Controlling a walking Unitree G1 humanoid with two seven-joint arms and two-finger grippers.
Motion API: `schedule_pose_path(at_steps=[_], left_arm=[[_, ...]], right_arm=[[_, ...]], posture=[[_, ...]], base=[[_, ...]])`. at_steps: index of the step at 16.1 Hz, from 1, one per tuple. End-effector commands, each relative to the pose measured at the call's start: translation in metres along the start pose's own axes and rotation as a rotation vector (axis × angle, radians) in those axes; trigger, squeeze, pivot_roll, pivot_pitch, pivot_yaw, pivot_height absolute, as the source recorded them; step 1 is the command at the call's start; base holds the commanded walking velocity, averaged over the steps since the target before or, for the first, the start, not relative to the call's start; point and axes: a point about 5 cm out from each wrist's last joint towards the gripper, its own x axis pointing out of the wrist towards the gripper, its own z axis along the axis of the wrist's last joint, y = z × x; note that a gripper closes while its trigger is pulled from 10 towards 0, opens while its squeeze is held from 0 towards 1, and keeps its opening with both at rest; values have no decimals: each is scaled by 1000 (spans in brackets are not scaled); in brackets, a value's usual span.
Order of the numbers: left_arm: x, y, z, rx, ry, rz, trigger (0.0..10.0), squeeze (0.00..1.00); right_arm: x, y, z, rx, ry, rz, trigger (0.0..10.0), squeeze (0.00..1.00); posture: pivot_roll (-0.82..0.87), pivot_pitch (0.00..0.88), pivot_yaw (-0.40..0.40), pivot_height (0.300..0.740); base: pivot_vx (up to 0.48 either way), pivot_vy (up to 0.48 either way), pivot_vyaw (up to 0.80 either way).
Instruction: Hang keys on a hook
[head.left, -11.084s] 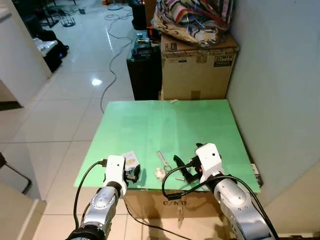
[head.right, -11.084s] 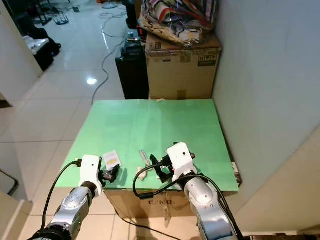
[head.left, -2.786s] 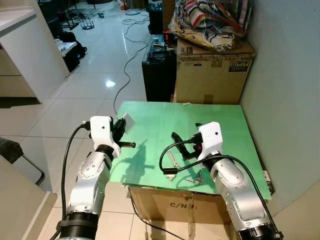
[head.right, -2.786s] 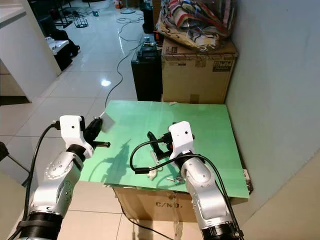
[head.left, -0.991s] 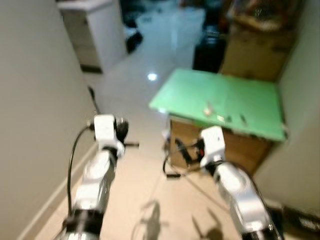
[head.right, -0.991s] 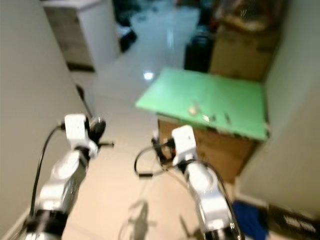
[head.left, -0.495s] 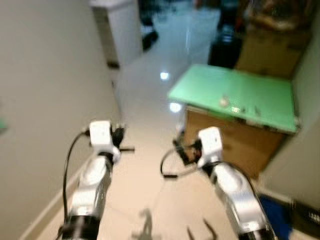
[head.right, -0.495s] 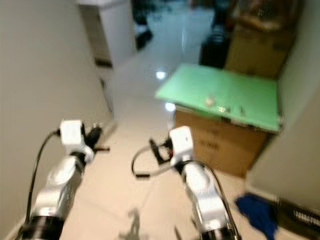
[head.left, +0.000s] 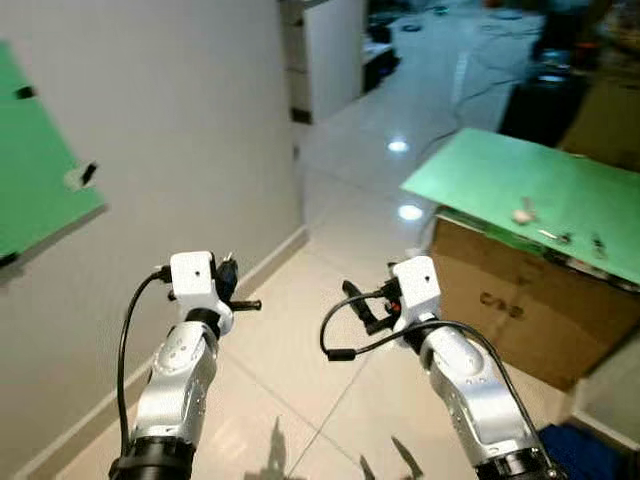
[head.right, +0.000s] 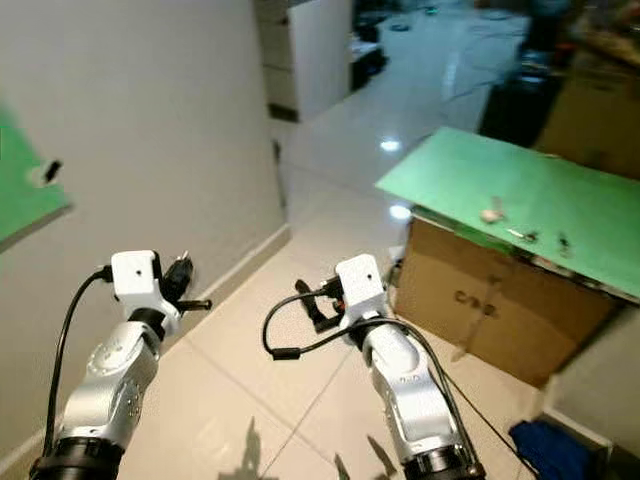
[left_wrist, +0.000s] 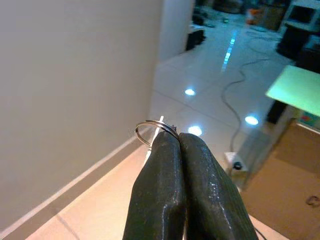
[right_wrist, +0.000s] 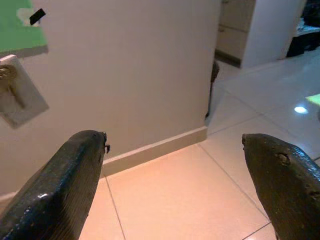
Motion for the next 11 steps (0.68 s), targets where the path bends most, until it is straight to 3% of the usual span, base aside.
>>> schedule_pose_path(at_steps=[1, 5, 11], left_arm=[[-4, 10, 5, 24, -21, 37, 10000, 0], [-6, 7, 24, 46, -119, 49, 10000, 0], [-11, 10, 21, 28, -107, 95, 10000, 0]], right_arm=[[5, 5, 4, 2, -18, 35, 10000, 0], [12, 9, 6, 5, -27, 75, 10000, 0], [20, 14, 8, 3, -38, 120, 10000, 0]], posture=[[-153, 0, 69, 740], [-122, 0, 52, 740], [-103, 0, 46, 740]], base=[[0, 0, 581], [0, 0, 547], [287, 373, 498]])
